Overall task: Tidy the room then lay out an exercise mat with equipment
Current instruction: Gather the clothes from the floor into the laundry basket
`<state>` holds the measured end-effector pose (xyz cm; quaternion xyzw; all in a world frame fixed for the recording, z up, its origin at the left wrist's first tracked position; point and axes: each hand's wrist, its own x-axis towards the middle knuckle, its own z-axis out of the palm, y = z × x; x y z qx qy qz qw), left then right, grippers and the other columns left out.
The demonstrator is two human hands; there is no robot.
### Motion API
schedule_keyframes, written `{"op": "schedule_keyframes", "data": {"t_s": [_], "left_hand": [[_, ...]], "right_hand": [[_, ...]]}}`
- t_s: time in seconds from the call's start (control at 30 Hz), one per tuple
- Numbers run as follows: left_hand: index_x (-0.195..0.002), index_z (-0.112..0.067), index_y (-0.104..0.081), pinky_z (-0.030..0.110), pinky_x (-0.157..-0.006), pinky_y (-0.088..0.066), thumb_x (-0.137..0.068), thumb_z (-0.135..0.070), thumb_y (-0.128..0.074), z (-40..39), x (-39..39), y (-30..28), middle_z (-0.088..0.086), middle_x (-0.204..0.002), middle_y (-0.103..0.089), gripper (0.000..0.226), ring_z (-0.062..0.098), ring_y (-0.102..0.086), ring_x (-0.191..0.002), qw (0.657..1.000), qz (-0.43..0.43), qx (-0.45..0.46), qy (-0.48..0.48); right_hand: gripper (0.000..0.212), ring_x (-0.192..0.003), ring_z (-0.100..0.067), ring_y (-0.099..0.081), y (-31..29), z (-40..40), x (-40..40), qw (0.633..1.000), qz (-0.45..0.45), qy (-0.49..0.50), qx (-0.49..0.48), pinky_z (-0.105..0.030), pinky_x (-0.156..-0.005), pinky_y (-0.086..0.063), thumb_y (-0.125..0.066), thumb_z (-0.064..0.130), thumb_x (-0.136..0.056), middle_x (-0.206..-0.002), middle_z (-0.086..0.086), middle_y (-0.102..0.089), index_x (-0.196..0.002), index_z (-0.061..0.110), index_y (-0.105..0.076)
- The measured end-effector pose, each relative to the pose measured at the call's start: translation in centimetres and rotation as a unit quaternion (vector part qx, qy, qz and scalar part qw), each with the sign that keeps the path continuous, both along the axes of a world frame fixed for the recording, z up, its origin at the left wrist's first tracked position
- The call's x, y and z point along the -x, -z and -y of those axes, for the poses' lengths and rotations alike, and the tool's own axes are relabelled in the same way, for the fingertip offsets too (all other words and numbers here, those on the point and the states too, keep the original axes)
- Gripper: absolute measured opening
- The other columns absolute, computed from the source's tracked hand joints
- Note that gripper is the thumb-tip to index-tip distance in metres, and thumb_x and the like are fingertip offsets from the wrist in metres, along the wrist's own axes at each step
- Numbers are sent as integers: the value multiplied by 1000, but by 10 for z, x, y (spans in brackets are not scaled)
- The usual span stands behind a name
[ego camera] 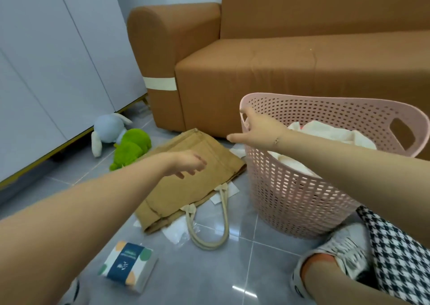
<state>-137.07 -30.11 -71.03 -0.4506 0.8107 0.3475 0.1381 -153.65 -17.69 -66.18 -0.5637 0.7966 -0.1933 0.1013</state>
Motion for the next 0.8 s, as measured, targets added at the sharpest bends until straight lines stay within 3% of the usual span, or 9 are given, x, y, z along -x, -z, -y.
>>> {"op": "schedule_keyframes", "data": {"t_s": [0.07,0.13,0.2,0.33,0.43,0.5,0.57,0.67,0.8], "left_hand": [[-137,-19,-47,39,-106,-39,-97,-20,-48,3,-14,29,3,-137,-48,39,23,-45,-127,998,38,19,38],[-134,-16,-49,36,-108,-37,-95,-17,-51,8,-23,61,5,-138,-49,40,22,-46,-127,995,59,35,69],[-134,-15,-50,33,-106,-39,-93,-15,-51,14,-29,96,7,-137,-50,41,23,-47,-126,994,59,35,83],[-136,-17,-47,31,-102,-40,-91,-15,-53,26,-41,151,7,-140,-45,46,24,-46,-125,986,57,95,121],[-137,-20,-46,32,-104,-37,-89,-15,-54,37,-44,173,5,-141,-40,49,25,-42,-127,975,51,161,143],[-141,-24,-41,35,-108,-33,-89,-16,-52,43,-43,186,7,-145,-35,54,27,-36,-132,970,73,183,141],[-143,-29,-35,36,-112,-28,-90,-16,-49,46,-42,195,6,-152,-24,57,28,-28,-137,962,92,206,154],[-144,-33,-33,40,-112,-22,-93,-18,-44,46,-46,205,5,-159,-9,54,27,-17,-144,952,130,216,175],[-141,-31,-36,37,-105,-33,-94,-26,-49,51,-60,217,6,-152,-24,50,28,-31,-136,949,139,231,166]], "right_hand": [[72,-82,-24,-58,21,7,-16,981,-182,11,-72,-35,-67,-46,-53,25,-90,-111,-10,-55,-149,17,-13],[52,-92,-28,-56,39,6,-21,942,-325,28,-82,-39,-73,-42,-50,10,-87,-121,-13,-45,-136,10,-32],[32,-88,-29,-56,46,3,-17,942,-329,38,-54,-35,-68,-36,-51,5,-85,-116,-12,-43,-116,9,-43],[41,-94,-30,-52,48,19,1,946,-316,50,-46,-33,-63,-37,-57,8,-84,-115,-13,-41,-123,7,-44],[56,-114,-33,-40,53,16,22,910,-409,44,-56,-40,-87,-43,-54,17,-87,-131,-18,-34,-138,4,-35],[68,-136,-40,-20,54,7,38,871,-484,34,-82,-47,-114,-20,-46,21,-90,-150,-24,-15,-149,2,-17],[68,-145,-38,3,55,-3,50,829,-549,8,-102,-51,-116,4,-35,22,-91,-156,-24,3,-150,0,-11],[58,-147,-34,0,60,-8,49,746,-647,-29,-157,-54,-110,22,-33,24,-88,-157,-21,-13,-143,4,-38],[48,-146,-34,-5,78,3,31,774,-590,-73,-215,-53,-107,26,-39,28,-92,-157,-14,-19,-138,14,-48]]}}
